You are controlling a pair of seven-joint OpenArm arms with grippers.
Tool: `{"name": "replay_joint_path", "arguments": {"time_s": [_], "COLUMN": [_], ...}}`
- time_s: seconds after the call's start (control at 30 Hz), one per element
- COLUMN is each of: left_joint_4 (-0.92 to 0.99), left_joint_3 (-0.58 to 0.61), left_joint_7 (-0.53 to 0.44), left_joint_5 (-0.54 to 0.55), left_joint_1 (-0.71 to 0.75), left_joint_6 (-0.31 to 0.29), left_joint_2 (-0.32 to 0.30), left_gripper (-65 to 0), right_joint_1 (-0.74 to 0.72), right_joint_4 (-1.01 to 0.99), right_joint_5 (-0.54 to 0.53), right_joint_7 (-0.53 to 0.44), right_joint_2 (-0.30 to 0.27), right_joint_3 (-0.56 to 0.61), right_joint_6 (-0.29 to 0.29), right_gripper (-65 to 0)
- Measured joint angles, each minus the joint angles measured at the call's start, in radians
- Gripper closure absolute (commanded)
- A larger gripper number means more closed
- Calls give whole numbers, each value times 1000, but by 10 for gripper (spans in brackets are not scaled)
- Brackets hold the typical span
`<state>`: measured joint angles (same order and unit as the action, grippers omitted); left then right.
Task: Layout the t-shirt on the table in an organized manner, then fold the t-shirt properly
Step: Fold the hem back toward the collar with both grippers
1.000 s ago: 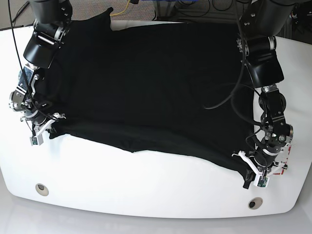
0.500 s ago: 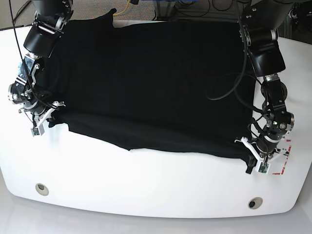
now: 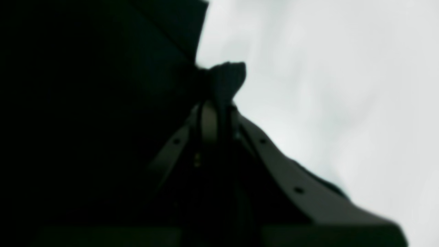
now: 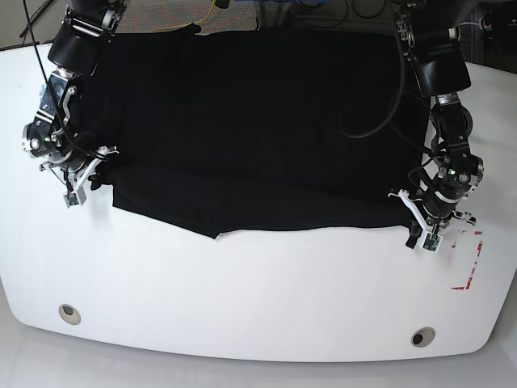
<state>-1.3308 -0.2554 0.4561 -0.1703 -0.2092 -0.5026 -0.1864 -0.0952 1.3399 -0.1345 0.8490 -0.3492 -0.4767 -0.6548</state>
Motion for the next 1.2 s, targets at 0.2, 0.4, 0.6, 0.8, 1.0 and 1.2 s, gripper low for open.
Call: {"name": "replay_joint_path", "arguments": {"time_s": [0.2,0.4,0.6,0.8,1.0,1.2], "left_joint_4": [0,0,0,0,0,0], "left_joint_3": [0,2,0,0,1,4], "left_joint_7": [0,-5,-1,-2,-3,-3], "left_joint_5": [-1,2,3,3,3,0], "left_joint_1": [41,76,103,110,108,106], "left_joint_6": [0,-4,-2,0,0,3], "left_joint_2": [0,-18,-36,-33,-54,-55], "left_gripper": [0,0,0,0,0,0], "right_joint_1": [50,84,114,122,138,73], "right_joint_4": [3,14,21,79,165,209], "right_joint_5": [-3,-11,-29,-16,2,0], "right_joint_7": [-11,-40,-64,-30,14,16], "right_joint_2": [-5,10,15,19,30,31], "right_joint_3": [-3,-8,-9,-8,-6,-3], "right_joint_6": [1,13,15,19,6,-2], "right_gripper": [-4,-6,-105,-367,-557,-559]}}
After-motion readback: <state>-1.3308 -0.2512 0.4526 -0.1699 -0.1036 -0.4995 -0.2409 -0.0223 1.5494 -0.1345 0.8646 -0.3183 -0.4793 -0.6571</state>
